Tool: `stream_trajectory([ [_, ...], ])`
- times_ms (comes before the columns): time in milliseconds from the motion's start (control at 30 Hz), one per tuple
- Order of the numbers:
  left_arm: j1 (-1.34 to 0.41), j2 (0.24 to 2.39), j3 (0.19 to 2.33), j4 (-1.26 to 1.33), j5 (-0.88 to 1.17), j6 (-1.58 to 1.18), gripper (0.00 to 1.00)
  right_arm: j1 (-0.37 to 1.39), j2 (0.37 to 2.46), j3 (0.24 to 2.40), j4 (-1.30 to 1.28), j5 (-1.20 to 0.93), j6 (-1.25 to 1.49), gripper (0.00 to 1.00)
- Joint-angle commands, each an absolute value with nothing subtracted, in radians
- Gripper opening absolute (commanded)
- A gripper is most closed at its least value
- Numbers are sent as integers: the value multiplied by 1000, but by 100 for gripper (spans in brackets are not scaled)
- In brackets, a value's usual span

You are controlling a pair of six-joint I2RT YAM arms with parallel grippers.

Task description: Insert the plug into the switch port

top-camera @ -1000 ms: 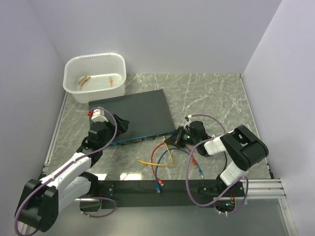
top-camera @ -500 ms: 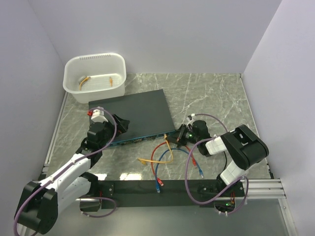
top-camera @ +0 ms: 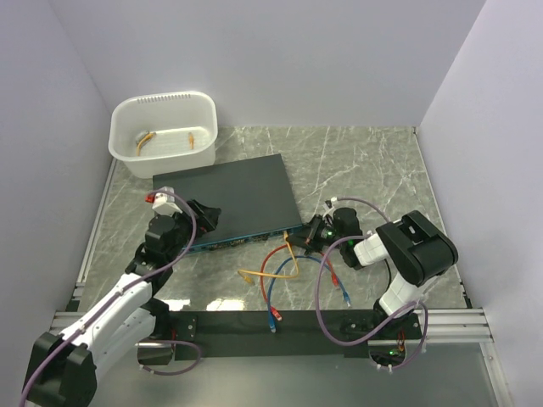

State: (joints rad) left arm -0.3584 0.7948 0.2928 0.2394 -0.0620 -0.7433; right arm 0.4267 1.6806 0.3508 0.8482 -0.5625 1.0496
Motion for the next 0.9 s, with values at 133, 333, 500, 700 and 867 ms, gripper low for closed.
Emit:
stream_trajectory([
  [133,-356,741,265,224,-81,-727,95,382,1674,344,942,-575,1077,0],
  [333,-356,759,267,239,-78,-726,95,359,1729,365,1048,-627,1146,0],
  [500,-354,767,261,250,-77,-732,95,359,1837,368,1246,-669,1270,0],
  [700,-356,758,253,244,-80,-729,95,359,1957,345,1526,-676,1419,0],
  [867,-354,747,253,239,-81,-726,95,359,2037,322,1722,-657,1511,0],
])
